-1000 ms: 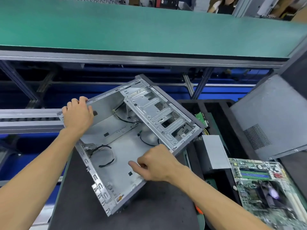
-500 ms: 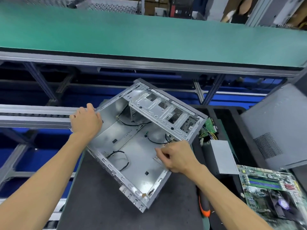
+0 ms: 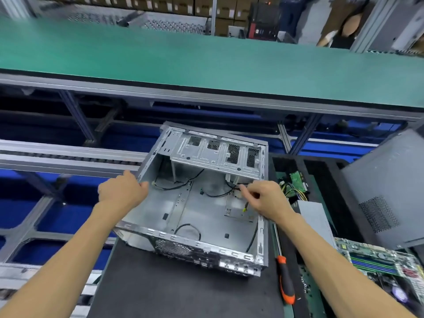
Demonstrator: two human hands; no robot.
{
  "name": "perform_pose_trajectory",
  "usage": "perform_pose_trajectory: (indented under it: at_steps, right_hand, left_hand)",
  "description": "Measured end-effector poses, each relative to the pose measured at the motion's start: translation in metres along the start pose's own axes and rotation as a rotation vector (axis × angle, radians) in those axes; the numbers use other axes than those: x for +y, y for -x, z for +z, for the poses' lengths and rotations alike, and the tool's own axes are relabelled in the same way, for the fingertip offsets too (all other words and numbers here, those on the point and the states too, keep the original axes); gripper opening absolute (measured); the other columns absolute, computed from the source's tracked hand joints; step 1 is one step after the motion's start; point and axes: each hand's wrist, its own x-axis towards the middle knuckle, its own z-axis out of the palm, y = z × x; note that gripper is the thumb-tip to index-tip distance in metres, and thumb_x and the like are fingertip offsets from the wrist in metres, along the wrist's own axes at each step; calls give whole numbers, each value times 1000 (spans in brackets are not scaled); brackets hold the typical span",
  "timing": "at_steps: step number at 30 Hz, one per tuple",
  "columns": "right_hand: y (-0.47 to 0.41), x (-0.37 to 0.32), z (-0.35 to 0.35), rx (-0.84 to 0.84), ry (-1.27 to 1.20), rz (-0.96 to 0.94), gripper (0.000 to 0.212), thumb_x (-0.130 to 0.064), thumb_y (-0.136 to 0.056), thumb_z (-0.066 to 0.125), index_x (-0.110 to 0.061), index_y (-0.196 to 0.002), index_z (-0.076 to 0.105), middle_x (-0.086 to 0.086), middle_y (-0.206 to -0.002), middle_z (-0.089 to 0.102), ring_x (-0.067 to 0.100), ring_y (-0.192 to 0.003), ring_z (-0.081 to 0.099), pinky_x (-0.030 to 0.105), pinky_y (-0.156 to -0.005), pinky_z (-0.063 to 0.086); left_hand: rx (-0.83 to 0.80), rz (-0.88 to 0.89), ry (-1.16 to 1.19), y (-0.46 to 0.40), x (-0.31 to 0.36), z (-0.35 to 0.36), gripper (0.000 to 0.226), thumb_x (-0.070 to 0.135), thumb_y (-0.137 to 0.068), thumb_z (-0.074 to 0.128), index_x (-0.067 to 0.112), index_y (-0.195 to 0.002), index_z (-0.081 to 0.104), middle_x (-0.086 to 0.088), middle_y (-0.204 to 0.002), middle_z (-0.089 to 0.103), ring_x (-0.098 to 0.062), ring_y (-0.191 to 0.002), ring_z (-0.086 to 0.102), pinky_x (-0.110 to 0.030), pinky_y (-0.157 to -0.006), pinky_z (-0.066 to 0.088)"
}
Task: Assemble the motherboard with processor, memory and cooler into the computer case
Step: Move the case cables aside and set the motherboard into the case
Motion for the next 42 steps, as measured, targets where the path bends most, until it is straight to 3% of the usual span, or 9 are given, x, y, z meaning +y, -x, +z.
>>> perform_pose_trajectory:
  at_steps: [3,8,12,19,22,25,31,36,42]
  right_hand:
    - [1,-1,-3,206,-31,82,11,-14,-93,69,-7,-84,66,4,-84,60,23,-86,54,41,-80,49]
    - [22,-21,9,32,-332,814,70,-24,-100,56,-15,-158,17,17,-151,35,27,-122,45,35,-96,38]
    - [23,-24,9,-56,-301,797,63,-22,-106,37,-15,-161,7,15,-100,67,25,-75,62,41,-70,50]
    - [14,-10,8,-80,-209,734,60,-20,-107,37,-10,-160,11,11,-89,66,29,-76,63,40,-67,49]
    - [16,-11,6,30,-189,688,56,-21,-105,45,-10,-156,26,14,-138,53,27,-120,55,41,-98,46]
    - [10,-24,-1,325,-169,401,31,-7,-98,52,-13,-129,58,0,-123,56,12,-113,53,32,-98,47]
    - [-13,-55,26,-282,62,367,29,-19,-100,47,-14,-123,65,5,-122,62,20,-109,59,34,-90,49]
    - [-4,-48,47,-662,259,513,30,-11,-97,45,-2,-123,57,18,-131,55,32,-121,54,38,-98,43]
    - [-6,-33,52,-589,192,637,25,-11,-98,44,-3,-118,56,18,-117,66,34,-108,64,33,-75,43]
  left_hand:
    - [-36,-14,73,8,-9,13,37,45,-94,41,11,-108,47,-6,-90,57,-30,-80,55,-36,-71,39]
    - [-68,43,662,12,-17,35,37,49,-100,43,18,-119,44,-3,-90,62,-23,-78,59,-34,-61,40]
    - [-139,74,749,16,-16,33,37,45,-103,40,22,-131,39,-1,-84,62,-20,-72,61,-31,-55,39]
    - [-155,14,758,30,-10,40,41,43,-103,40,19,-136,34,-12,-97,63,-30,-83,61,-42,-72,50]
    - [181,126,646,36,-6,34,42,29,-99,54,12,-135,42,-13,-119,51,-31,-100,51,-48,-88,46]
    - [456,427,638,44,19,16,15,14,-94,58,16,-109,57,1,-102,57,-19,-94,52,-35,-85,44]
    - [-360,428,773,33,131,30,15,29,-100,51,17,-104,60,2,-93,64,-15,-84,58,-26,-71,39]
    - [-416,71,1004,6,196,46,37,28,-100,52,13,-67,45,0,-67,47,-22,-79,50,-30,-60,34]
    - [-750,-199,1292,-27,249,68,18,15,-98,56,5,-112,63,-15,-120,62,-25,-100,59,-34,-94,48]
